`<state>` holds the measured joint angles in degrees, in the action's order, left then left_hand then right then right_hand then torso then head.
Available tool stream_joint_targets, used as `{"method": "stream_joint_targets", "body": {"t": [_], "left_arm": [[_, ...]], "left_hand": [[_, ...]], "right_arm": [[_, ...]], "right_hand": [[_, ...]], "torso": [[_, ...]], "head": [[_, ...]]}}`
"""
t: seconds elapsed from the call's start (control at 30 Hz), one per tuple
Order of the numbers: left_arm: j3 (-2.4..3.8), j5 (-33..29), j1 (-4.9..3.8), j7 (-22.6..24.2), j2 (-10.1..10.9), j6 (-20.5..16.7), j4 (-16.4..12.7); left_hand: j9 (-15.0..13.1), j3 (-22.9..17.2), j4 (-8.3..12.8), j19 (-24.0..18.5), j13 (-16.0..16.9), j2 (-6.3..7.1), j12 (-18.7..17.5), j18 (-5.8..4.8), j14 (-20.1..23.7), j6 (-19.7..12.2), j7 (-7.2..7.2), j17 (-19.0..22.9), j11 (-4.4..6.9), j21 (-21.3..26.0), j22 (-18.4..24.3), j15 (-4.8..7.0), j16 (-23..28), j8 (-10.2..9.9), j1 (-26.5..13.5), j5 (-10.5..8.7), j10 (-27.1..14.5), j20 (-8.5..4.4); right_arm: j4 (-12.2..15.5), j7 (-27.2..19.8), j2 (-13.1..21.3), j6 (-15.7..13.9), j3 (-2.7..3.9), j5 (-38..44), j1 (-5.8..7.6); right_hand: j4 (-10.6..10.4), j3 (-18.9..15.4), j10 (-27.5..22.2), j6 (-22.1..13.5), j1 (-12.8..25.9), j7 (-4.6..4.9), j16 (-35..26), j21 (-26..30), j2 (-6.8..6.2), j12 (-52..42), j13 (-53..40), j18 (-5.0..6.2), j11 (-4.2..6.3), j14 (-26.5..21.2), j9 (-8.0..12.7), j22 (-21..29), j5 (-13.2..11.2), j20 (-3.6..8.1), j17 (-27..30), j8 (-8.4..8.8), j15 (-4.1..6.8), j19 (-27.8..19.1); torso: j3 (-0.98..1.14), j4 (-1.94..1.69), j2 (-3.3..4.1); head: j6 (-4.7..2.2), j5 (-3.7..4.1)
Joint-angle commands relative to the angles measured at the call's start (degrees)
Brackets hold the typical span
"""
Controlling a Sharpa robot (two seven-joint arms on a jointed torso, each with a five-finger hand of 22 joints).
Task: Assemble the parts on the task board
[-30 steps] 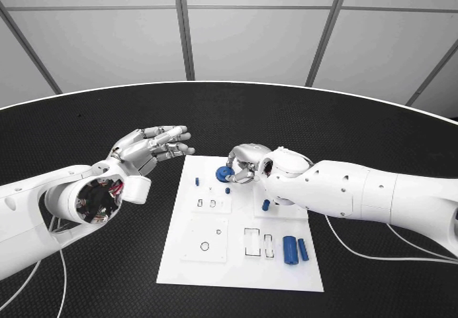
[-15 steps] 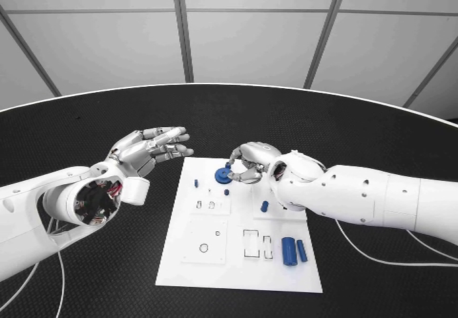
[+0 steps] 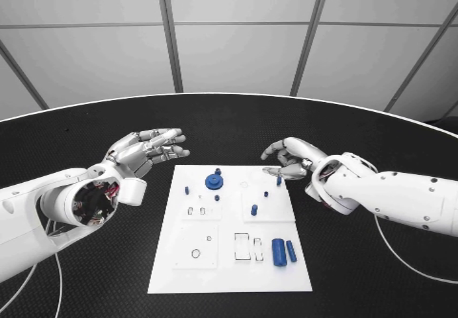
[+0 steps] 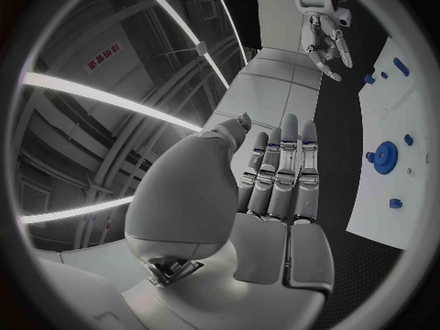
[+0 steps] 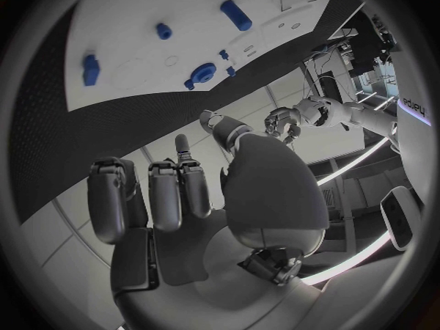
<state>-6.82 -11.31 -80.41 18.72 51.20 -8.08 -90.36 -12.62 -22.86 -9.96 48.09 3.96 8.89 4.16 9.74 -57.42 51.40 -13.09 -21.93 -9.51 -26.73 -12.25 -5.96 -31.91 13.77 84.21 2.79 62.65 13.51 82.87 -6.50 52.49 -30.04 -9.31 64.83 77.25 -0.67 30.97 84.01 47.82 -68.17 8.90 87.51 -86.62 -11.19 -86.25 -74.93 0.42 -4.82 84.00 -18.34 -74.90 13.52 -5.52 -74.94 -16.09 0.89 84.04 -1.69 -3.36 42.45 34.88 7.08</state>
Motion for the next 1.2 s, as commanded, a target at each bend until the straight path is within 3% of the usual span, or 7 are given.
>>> {"method": "stream_joint_targets", "body": {"t": [0.03,0.27,0.53,0.73,1.07,1.2], "left_arm": [[0.0,0.0,0.04,0.0,-0.5,0.3,0.7],[-0.01,0.0,0.14,0.1,-1.5,0.7,1.8],[-0.01,0.0,0.18,0.1,-1.6,0.8,1.9],[-0.01,0.0,0.18,0.1,-1.5,0.7,1.6],[-0.01,0.0,0.18,0.1,-1.4,0.7,1.5],[-0.01,0.0,0.18,0.1,-1.4,0.8,1.4]], "left_hand": [[-0.1,-0.3,0.1,-0.4,0.1,0.02,-0.3,0.64,0.6,-0.4,-0.15,-0.1,0.02,-0.4,-0.1,0.0,-0.3,-0.3,-0.5,0.07,-0.5,-0.04],[-0.1,-0.4,0.2,-0.4,0.1,0.04,-0.3,0.64,0.6,-0.4,-0.13,-0.1,0.03,-0.4,-0.1,-0.01,-0.3,-0.3,-0.5,0.07,-0.5,-0.04],[-0.1,-0.4,0.2,-0.4,0.1,0.08,-0.3,0.64,0.6,-0.4,-0.13,-0.1,0.03,-0.4,-0.1,-0.01,-0.3,-0.3,-0.5,0.07,-0.5,-0.04],[-0.1,-0.4,0.2,-0.4,0.1,0.08,-0.3,0.64,0.6,-0.4,-0.13,-0.1,0.03,-0.4,-0.1,-0.01,-0.3,-0.3,-0.5,0.07,-0.5,-0.04],[-0.1,-0.4,0.2,-0.4,0.1,0.08,-0.3,0.64,0.6,-0.4,-0.13,-0.1,0.03,-0.4,-0.1,-0.01,-0.3,-0.3,-0.5,0.07,-0.5,-0.04],[-0.1,-0.4,0.2,-0.4,0.1,0.08,-0.3,0.64,0.6,-0.4,-0.13,-0.1,0.03,-0.4,-0.1,-0.01,-0.3,-0.3,-0.5,0.07,-0.5,-0.04]], "right_arm": [[-0.4,-2.7,3.7,0.0,-0.04,-0.8,-0.19],[-3.6,-3.9,4.8,1.1,-0.16,-1.4,-0.69],[-7.1,-2.1,2.5,2.4,-0.24,-1.5,-2.11],[-9.2,-0.2,0.7,2.9,-0.25,-1.5,-2.81],[-11.0,2.2,-1.7,3.3,-0.25,-1.5,-3.5],[-11.2,2.8,-2.3,3.7,-0.25,-1.5,-3.68]], "right_hand": [[0.5,-0.1,2.3,0.0,-0.5,0.02,-0.1,0.1,-0.43,0.3,-10.9,0.83,0.53,4.3,0.2,-11.6,-0.4,0.37,-8.0,0.22,0.31,2.7],[0.7,-0.3,2.4,-0.8,-0.7,0.18,0.0,-0.3,-0.78,0.2,-11.1,0.67,0.43,4.4,0.4,-12.0,-0.5,0.37,-8.5,0.84,0.22,3.1],[0.8,-0.6,2.4,-1.6,-0.8,0.23,0.2,-0.5,-1.08,0.2,-11.1,0.6,0.37,4.6,0.7,-12.3,-0.8,0.3,-9.1,1.44,0.1,3.4],[0.7,-1.1,2.5,-2.3,-0.6,0.31,0.4,-0.7,-1.38,0.1,-11.1,0.51,0.33,4.7,0.9,-12.5,-1.0,0.18,-9.5,1.91,-0.09,3.6],[0.4,-1.7,2.6,-2.7,-0.3,0.38,0.5,-0.9,-1.53,0.0,-11.3,0.45,0.27,4.8,0.9,-12.7,-1.2,0.03,-9.8,2.13,-0.28,3.8],[0.3,-1.9,2.6,-2.7,-0.2,0.4,0.5,-0.9,-1.55,-0.1,-11.3,0.42,0.26,4.8,0.9,-12.7,-1.3,-0.02,-9.8,2.17,-0.35,3.8]], "torso": [[0.35,0.62,-0.75],[0.47,0.68,-0.91],[0.52,0.6,-0.6],[0.58,0.34,-0.3],[0.76,0.21,-0.09],[0.73,0.17,-0.06]], "head": [[-0.08,0.95],[0.03,1.29],[0.29,1.44],[0.35,1.7],[0.43,1.98],[0.56,2.05]]}}
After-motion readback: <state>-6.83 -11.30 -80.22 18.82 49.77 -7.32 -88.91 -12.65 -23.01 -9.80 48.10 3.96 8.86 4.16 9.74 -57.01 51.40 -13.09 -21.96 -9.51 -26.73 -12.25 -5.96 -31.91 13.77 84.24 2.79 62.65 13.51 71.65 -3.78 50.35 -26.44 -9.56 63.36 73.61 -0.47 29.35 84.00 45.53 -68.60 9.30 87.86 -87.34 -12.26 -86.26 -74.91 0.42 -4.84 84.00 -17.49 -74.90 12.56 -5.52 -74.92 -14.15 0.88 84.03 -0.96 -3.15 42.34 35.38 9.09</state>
